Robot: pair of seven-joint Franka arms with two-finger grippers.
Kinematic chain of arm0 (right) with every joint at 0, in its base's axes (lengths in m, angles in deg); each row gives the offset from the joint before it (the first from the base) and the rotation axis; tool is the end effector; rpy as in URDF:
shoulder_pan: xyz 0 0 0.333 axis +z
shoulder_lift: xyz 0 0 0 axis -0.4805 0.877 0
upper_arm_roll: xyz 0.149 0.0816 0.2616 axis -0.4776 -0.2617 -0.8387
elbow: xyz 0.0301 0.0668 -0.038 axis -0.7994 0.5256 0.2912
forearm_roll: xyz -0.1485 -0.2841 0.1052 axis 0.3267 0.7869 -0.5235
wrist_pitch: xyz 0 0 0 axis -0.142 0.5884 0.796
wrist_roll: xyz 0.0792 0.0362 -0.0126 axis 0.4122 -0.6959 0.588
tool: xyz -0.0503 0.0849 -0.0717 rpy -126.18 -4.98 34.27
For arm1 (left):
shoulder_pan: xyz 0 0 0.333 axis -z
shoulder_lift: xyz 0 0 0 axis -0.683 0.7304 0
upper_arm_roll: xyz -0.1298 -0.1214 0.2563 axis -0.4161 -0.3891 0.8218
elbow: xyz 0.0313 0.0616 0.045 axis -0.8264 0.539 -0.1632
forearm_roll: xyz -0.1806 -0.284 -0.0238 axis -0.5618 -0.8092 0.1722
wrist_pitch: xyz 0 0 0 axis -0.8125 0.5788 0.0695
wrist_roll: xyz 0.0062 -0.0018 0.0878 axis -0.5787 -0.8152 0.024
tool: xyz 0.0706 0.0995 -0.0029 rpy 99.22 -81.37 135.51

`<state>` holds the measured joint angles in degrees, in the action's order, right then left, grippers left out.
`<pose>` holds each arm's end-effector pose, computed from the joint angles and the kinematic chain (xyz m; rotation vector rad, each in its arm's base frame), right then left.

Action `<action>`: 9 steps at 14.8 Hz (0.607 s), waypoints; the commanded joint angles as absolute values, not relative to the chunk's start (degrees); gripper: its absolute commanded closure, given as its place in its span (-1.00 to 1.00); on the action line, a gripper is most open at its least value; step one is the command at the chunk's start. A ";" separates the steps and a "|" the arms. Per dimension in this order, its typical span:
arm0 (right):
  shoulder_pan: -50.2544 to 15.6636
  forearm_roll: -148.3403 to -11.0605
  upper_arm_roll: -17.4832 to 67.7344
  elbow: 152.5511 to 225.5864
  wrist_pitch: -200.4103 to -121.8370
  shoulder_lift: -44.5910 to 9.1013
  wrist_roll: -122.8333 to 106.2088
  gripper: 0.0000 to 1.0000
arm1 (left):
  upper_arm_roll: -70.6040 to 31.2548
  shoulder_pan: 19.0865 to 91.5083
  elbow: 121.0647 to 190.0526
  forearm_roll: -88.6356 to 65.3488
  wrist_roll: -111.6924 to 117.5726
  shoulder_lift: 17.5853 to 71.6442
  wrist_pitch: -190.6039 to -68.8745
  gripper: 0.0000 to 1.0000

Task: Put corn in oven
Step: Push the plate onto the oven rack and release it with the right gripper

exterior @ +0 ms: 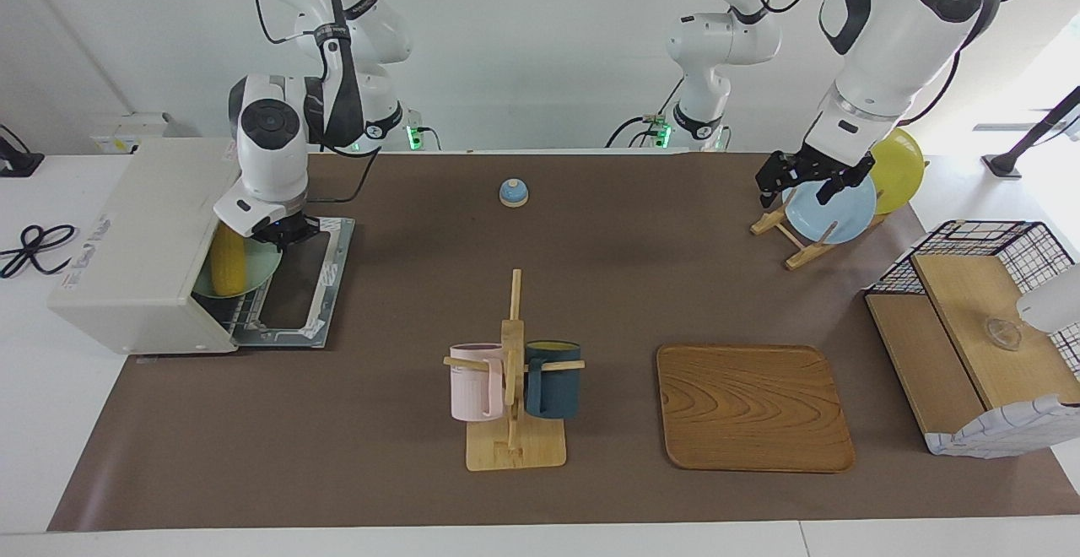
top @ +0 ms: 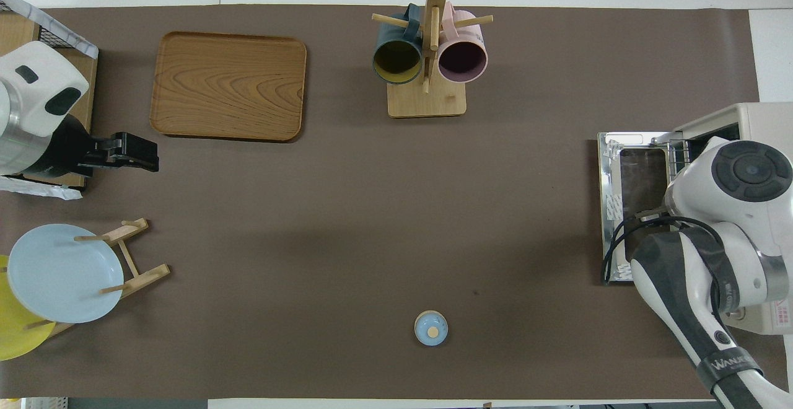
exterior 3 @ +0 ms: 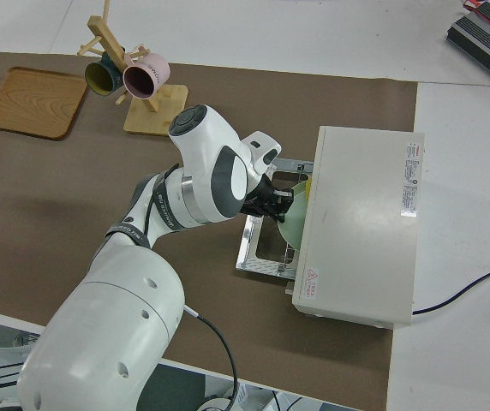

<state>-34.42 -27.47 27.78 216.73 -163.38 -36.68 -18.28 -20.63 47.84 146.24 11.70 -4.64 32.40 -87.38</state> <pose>0.4445 -0.0319 0.3866 2.8057 0.2209 -0.1932 0.4831 -0.0786 0.5623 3.1157 -0.0178 -0.0503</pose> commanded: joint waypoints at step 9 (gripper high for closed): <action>-35.14 -29.51 27.14 216.72 -163.85 -37.48 -17.10 0.53 | -20.95 47.21 145.94 11.38 -4.33 30.95 -85.84 -1.00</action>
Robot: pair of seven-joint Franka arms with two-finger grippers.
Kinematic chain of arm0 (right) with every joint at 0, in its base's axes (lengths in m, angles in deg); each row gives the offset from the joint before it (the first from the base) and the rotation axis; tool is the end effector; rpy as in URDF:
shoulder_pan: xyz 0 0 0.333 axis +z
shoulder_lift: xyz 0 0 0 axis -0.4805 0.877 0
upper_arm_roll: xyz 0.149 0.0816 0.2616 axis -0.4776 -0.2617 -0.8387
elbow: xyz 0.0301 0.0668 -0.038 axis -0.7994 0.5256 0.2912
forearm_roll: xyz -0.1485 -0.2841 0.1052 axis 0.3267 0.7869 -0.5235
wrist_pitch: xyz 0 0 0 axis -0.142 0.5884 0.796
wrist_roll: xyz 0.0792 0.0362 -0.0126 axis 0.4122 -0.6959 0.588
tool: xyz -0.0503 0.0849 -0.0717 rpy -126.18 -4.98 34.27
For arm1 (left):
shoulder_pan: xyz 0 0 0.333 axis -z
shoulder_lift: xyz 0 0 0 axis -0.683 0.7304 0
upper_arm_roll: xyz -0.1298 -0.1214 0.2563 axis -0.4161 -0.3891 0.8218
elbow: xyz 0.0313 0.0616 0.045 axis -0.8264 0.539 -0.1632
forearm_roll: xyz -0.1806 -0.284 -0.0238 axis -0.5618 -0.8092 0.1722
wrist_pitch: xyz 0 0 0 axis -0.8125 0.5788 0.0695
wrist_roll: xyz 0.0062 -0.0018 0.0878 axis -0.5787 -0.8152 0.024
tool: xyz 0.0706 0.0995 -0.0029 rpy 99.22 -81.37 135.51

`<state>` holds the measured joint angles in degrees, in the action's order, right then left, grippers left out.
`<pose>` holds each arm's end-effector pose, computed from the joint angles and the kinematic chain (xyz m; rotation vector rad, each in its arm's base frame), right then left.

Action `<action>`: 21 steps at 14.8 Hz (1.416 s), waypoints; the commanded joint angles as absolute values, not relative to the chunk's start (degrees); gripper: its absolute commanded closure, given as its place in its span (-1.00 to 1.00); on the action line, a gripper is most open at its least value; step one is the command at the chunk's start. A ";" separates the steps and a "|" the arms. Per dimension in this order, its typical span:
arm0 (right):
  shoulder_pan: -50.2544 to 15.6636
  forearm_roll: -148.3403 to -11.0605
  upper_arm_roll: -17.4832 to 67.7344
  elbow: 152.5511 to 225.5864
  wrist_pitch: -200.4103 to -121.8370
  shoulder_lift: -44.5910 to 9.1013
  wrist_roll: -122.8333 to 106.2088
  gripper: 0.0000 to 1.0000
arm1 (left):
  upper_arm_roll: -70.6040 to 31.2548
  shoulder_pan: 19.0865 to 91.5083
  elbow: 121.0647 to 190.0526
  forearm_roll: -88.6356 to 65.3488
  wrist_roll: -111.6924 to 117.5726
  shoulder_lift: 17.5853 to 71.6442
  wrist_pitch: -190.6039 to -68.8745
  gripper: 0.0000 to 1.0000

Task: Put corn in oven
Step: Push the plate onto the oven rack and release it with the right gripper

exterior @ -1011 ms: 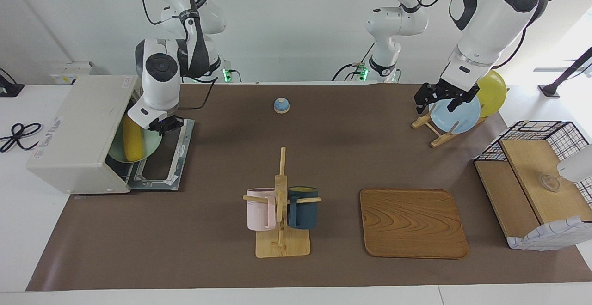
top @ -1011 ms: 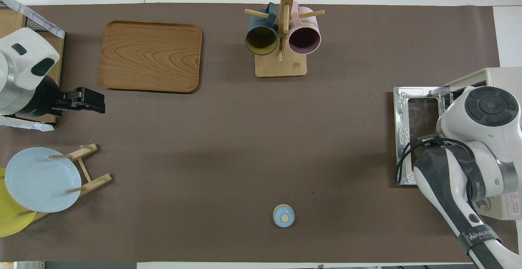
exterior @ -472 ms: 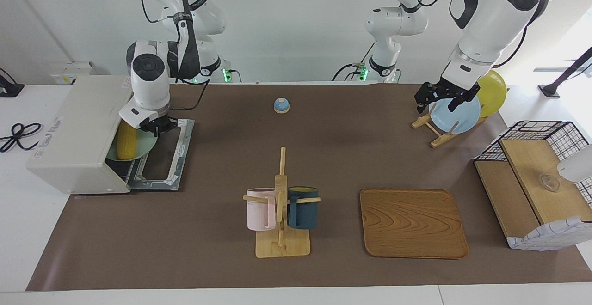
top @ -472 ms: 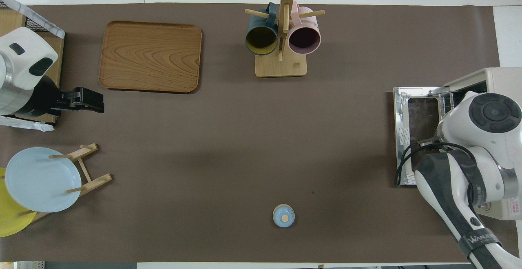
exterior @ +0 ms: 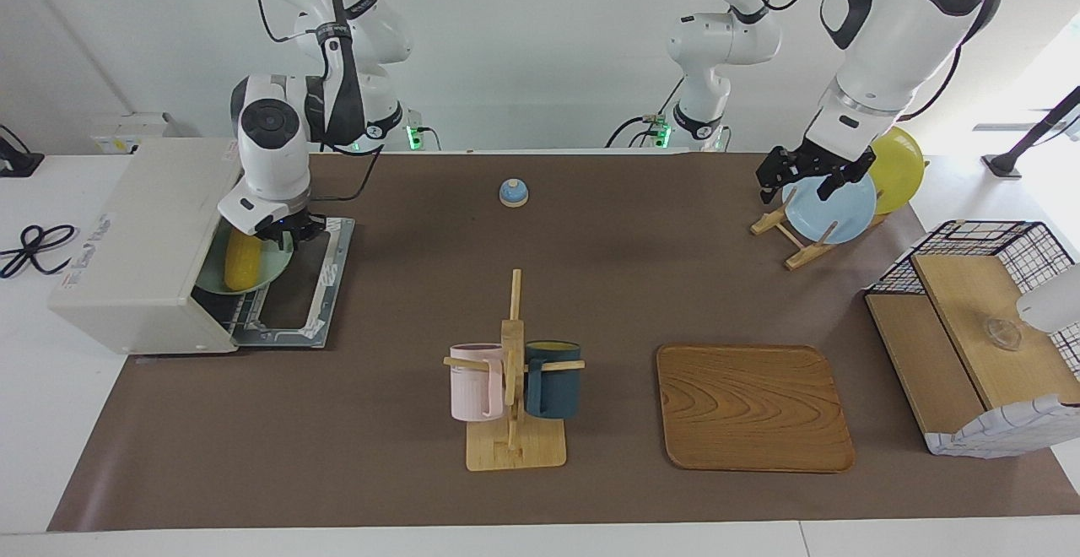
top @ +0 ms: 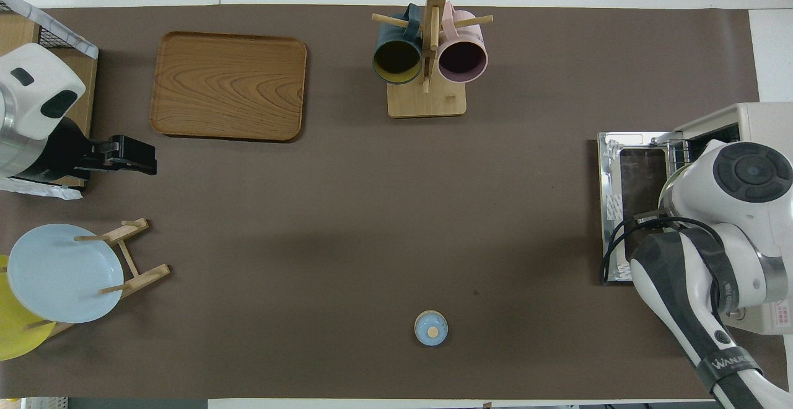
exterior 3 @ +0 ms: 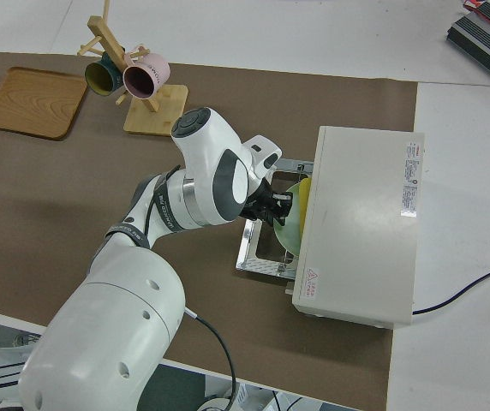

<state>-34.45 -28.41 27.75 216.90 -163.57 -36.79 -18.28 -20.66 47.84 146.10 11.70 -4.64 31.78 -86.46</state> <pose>0.4439 -0.0308 0.3862 2.8206 0.2098 -0.1911 0.4788 -0.0784 0.5672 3.1168 -0.0192 -0.0545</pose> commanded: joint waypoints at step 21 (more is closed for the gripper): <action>-25.03 -34.17 26.88 227.69 -174.57 -37.57 -32.04 1.00 | -20.69 47.12 146.03 11.38 -4.33 30.95 -85.84 -1.00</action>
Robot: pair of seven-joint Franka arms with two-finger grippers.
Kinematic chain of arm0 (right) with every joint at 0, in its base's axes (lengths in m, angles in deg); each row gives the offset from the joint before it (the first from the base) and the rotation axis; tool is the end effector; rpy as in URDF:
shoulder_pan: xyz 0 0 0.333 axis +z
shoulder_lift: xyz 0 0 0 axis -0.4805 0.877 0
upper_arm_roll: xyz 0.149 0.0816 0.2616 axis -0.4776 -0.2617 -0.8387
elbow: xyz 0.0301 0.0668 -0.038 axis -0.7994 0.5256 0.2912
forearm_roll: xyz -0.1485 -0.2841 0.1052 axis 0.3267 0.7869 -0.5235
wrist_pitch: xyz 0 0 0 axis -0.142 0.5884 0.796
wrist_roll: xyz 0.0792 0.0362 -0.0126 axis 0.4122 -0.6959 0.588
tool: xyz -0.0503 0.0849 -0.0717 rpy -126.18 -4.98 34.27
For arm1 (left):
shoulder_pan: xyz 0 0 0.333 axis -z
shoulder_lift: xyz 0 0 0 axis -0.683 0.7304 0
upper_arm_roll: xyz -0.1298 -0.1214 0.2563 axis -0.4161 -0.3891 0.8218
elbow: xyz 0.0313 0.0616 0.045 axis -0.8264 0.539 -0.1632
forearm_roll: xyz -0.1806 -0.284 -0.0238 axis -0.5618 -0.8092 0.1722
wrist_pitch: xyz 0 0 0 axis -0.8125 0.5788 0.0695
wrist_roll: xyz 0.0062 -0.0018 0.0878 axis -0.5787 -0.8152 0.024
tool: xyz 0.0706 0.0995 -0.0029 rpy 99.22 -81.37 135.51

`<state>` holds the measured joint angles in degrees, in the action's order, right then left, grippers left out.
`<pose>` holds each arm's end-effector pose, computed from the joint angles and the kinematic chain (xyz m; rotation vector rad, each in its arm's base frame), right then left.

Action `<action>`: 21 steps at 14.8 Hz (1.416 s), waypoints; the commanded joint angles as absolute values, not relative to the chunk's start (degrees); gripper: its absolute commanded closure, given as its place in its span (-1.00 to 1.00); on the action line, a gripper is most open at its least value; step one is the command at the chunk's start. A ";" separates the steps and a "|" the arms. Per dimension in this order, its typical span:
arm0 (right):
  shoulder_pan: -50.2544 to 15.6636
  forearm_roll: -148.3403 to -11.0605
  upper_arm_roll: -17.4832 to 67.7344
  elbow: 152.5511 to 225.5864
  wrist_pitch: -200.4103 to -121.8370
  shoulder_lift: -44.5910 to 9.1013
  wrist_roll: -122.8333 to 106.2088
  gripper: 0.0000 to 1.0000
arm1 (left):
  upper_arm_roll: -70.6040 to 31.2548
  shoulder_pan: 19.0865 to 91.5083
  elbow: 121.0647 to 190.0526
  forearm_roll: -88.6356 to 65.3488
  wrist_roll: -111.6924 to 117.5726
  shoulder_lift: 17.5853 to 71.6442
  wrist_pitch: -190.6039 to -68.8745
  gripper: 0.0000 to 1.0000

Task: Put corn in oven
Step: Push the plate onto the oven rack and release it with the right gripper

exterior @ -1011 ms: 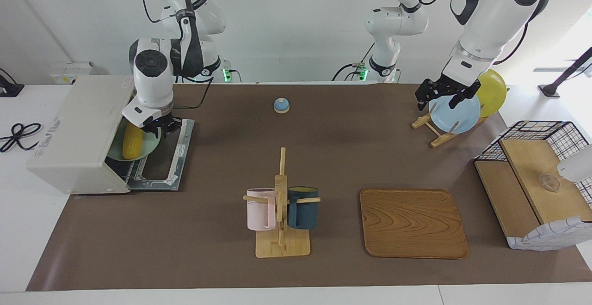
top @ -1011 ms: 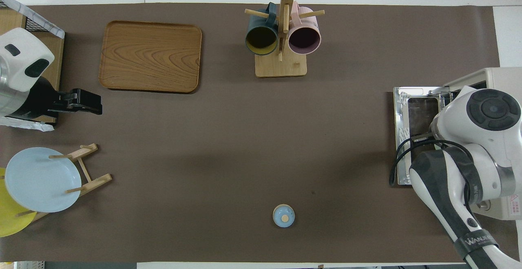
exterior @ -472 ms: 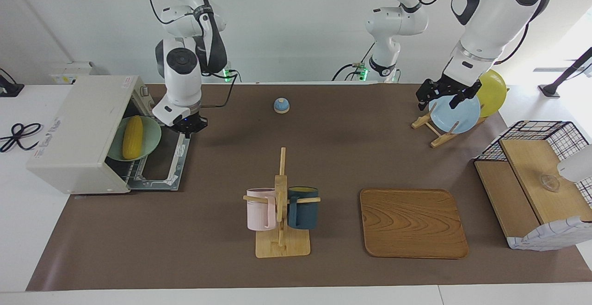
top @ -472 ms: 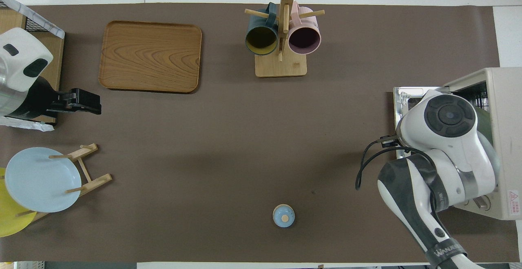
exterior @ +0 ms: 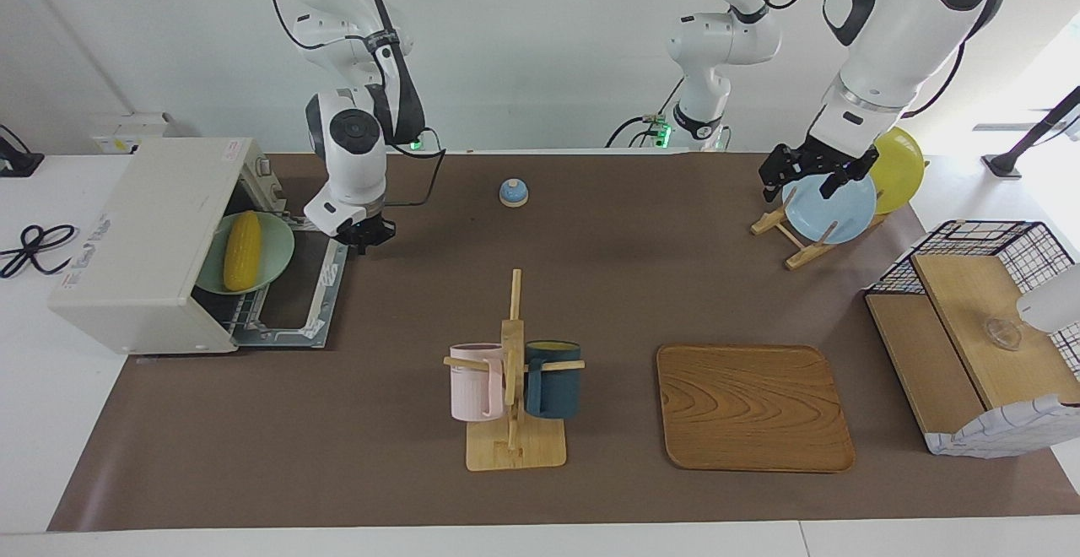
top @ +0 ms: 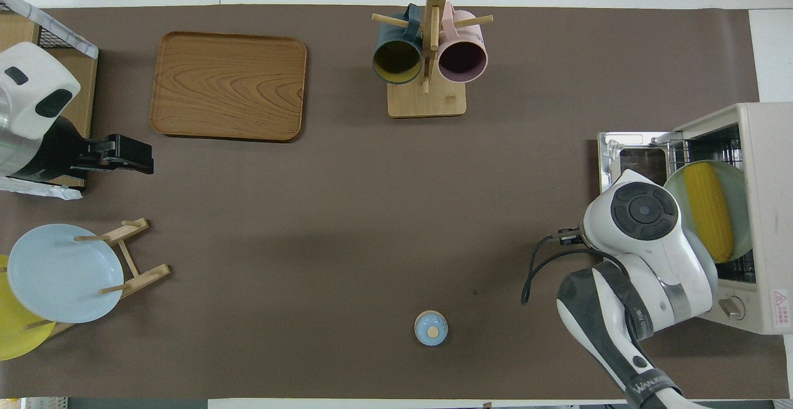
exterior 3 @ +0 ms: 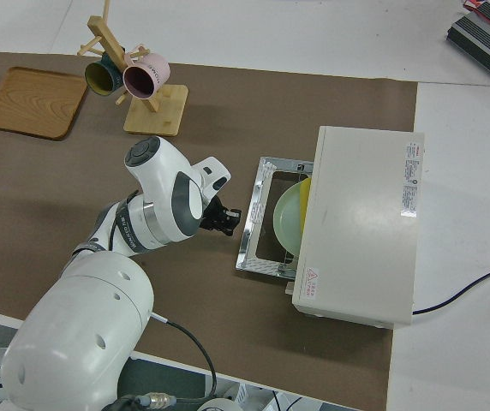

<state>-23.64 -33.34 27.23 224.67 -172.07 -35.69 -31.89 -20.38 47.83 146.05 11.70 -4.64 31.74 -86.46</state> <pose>0.4193 0.0638 0.3362 2.9009 0.1352 -0.1358 0.4791 -0.0759 0.5679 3.1163 -0.0114 -0.0520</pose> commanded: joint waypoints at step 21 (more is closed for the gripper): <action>-27.14 -31.98 27.14 224.38 -168.71 -37.04 -29.58 1.00 | -20.69 47.21 146.03 11.38 -4.33 30.95 -85.84 -1.00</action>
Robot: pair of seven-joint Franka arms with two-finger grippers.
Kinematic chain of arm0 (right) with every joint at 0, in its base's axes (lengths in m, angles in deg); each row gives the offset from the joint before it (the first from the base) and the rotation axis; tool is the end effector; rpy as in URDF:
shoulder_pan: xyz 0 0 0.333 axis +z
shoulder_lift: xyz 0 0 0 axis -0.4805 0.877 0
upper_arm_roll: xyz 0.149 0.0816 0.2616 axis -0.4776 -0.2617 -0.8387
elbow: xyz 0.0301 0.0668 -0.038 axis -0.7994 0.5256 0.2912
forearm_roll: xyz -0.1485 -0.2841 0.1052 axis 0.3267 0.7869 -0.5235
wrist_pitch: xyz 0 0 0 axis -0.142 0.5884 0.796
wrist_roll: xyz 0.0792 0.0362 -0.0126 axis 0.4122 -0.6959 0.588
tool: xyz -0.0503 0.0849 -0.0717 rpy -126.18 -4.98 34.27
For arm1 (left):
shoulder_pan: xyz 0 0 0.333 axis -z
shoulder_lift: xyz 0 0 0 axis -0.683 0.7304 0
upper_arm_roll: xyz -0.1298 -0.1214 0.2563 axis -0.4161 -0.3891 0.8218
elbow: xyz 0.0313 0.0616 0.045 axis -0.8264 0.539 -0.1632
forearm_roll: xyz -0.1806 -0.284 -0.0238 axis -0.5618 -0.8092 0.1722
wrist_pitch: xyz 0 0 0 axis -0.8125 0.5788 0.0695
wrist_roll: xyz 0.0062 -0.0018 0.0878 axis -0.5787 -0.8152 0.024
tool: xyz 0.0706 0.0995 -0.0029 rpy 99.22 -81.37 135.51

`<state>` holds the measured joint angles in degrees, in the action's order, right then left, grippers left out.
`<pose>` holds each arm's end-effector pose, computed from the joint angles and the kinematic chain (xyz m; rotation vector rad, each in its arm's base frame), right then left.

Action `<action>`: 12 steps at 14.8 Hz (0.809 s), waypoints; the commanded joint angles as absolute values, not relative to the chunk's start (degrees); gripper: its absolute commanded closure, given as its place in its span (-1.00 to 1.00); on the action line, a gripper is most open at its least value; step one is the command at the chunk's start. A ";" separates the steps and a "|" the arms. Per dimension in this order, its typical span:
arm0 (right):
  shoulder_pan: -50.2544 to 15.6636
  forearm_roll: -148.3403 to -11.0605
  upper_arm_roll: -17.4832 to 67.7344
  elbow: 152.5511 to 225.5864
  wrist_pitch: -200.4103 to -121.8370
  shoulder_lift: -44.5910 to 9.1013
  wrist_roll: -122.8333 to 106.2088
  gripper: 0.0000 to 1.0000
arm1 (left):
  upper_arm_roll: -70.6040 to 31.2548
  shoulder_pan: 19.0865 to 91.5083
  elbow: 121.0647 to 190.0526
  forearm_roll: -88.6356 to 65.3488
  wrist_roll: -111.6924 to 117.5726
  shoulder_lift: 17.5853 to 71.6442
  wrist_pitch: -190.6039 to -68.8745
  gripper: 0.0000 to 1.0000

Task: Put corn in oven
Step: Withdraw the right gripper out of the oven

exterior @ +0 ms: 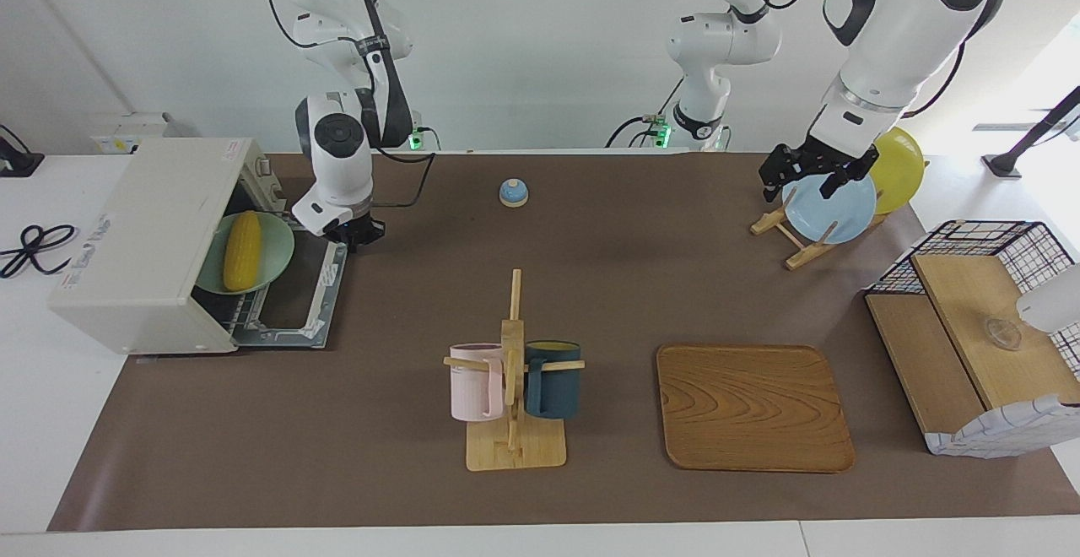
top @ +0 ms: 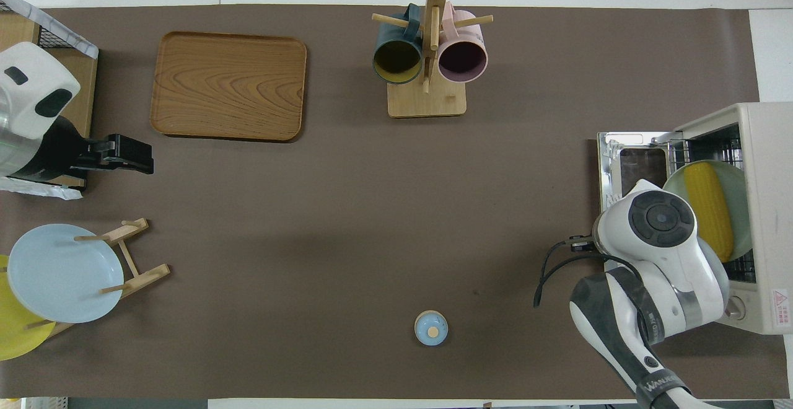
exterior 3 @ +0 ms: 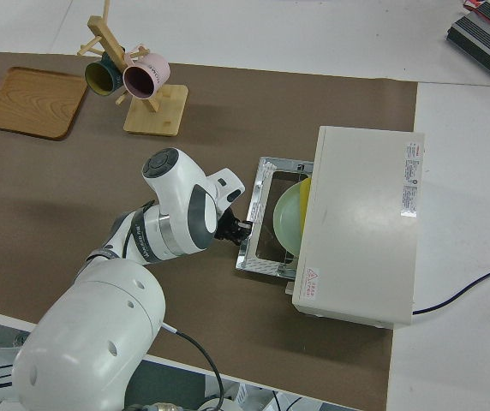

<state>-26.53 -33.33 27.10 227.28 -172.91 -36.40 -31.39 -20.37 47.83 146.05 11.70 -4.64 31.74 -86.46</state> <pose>0.4094 0.0424 0.3263 2.9031 0.0851 -0.1730 0.4791 -0.0758 0.5679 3.1163 -0.0111 -0.0520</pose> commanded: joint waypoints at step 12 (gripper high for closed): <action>-30.73 -26.35 27.23 208.63 -151.72 -36.07 -17.12 1.00 | -20.69 47.21 146.03 11.38 -4.33 30.95 -85.84 -1.00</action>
<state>-27.43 -28.87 26.83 210.93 -151.66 -36.49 -22.04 -20.37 47.83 146.05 11.70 -4.64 31.74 -86.46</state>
